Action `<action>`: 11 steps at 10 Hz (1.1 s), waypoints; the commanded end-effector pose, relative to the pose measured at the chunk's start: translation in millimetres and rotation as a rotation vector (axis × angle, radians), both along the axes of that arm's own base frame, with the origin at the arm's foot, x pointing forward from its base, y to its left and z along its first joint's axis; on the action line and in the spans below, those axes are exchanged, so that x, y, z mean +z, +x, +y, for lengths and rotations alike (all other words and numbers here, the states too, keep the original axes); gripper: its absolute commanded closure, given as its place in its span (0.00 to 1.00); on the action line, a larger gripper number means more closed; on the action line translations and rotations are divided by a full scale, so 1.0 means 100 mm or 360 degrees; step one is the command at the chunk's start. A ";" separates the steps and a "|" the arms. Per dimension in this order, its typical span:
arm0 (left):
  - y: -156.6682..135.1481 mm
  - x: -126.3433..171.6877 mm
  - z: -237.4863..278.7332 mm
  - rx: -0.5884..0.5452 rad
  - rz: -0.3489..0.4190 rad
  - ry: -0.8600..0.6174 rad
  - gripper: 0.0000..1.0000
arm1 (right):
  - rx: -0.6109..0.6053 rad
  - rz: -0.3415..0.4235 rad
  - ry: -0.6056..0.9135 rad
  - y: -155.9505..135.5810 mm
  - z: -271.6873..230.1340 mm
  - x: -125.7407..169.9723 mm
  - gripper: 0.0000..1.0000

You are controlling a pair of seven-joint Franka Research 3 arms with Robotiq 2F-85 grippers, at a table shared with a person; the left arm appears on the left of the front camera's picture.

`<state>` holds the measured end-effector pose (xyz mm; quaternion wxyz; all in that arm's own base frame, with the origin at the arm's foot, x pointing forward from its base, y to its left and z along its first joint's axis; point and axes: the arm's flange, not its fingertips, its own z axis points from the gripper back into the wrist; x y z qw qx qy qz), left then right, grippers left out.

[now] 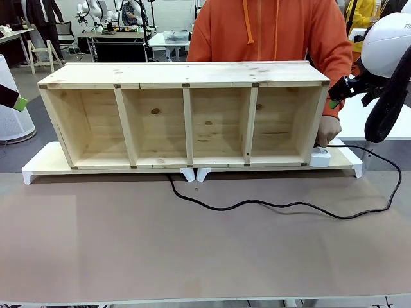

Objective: Perform cable management.
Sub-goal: Release the Power Cable when the human grasps it.

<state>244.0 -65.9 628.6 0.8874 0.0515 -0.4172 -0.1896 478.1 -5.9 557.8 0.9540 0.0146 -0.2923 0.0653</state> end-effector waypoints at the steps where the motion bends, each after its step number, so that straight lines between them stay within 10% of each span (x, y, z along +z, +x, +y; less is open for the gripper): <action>1: 0.00 0.01 0.00 0.0004 -0.0008 0.0002 0.00 | -0.0014 0.0008 0.0011 0.00 0.00 -0.01 0.00; 11: 0.00 0.01 0.00 0.0004 -0.0008 0.0002 0.00 | -0.0014 0.0008 0.0011 0.00 0.00 -0.01 0.00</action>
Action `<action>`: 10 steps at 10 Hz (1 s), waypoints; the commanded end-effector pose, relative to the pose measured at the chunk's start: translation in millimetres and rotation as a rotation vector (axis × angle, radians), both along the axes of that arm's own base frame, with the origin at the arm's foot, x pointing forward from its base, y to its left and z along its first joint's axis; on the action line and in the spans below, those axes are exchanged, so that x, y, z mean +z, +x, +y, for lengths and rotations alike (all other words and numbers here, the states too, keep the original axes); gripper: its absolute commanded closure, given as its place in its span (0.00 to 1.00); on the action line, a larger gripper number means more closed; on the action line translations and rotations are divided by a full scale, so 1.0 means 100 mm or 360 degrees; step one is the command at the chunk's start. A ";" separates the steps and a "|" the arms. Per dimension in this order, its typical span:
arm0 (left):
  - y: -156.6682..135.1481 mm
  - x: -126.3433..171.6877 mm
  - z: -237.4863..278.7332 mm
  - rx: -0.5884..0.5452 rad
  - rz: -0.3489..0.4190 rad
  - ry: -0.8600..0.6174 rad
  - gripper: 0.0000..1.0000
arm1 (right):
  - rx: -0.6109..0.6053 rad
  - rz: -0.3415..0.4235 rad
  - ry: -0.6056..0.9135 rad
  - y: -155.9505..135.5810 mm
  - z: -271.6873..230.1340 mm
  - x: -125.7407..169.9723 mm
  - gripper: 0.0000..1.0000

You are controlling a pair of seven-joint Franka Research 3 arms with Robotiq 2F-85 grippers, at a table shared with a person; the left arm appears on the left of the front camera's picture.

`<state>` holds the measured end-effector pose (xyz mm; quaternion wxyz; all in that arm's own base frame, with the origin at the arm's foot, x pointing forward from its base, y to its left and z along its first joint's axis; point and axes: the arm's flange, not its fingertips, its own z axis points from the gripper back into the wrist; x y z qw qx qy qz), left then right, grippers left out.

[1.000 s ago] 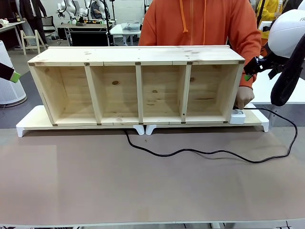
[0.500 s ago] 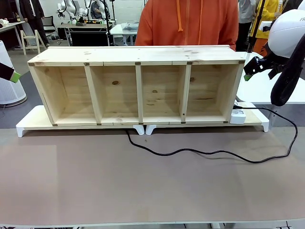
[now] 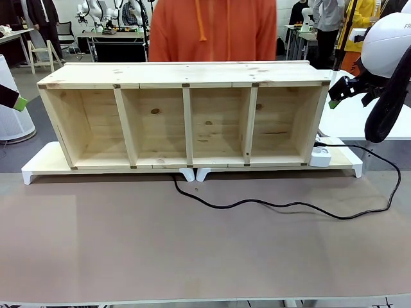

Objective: Perform cable management.
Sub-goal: Release the Power Cable when the human grasps it.

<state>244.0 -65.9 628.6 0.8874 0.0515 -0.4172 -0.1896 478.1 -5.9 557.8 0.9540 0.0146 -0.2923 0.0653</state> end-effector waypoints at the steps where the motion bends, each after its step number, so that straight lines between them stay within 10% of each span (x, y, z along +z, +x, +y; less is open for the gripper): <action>1: 0.00 0.01 0.00 0.0004 -0.0008 0.0002 0.00 | -0.0014 0.0008 0.0011 0.00 0.00 -0.01 0.00; 10: 0.00 0.01 0.00 0.0004 -0.0008 0.0002 0.00 | -0.0014 0.0008 0.0011 0.00 0.00 -0.01 0.00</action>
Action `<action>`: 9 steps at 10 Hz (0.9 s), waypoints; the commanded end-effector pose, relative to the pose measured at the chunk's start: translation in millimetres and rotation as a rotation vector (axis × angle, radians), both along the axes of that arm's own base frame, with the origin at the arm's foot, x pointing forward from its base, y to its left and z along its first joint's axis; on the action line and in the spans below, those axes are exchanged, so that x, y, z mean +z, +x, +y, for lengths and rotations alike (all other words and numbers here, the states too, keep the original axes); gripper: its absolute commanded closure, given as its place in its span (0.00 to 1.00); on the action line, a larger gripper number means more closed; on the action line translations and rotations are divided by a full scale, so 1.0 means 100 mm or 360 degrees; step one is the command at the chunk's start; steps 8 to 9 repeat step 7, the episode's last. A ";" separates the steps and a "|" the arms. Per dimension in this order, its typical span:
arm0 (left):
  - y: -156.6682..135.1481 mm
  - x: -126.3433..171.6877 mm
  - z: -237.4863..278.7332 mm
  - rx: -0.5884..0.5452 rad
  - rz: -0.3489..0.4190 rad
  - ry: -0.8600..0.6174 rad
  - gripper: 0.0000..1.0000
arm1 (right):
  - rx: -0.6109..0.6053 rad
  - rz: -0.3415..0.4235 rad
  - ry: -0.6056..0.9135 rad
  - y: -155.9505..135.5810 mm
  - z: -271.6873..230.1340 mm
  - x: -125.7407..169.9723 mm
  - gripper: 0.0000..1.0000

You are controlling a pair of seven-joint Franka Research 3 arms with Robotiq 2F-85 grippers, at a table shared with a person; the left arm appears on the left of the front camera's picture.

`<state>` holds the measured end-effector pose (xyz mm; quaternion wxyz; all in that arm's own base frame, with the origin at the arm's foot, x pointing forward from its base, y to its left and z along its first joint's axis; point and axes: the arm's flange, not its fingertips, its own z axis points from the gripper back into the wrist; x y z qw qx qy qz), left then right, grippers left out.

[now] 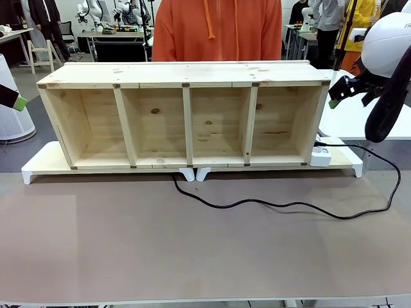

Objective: Perform cable management.
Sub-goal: Release the Power Cable when the human grasps it.

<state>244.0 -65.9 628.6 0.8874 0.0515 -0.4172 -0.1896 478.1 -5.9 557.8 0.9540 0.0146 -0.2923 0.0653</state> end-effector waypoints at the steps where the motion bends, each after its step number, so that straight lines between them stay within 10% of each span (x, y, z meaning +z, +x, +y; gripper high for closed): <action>1: 0.00 0.01 0.00 0.0004 -0.0008 0.0002 0.00 | -0.0014 0.0008 0.0011 0.00 0.00 -0.01 0.00; 9: 0.00 0.01 0.00 0.0004 -0.0008 0.0002 0.00 | -0.0014 0.0008 0.0011 0.00 0.00 -0.01 0.00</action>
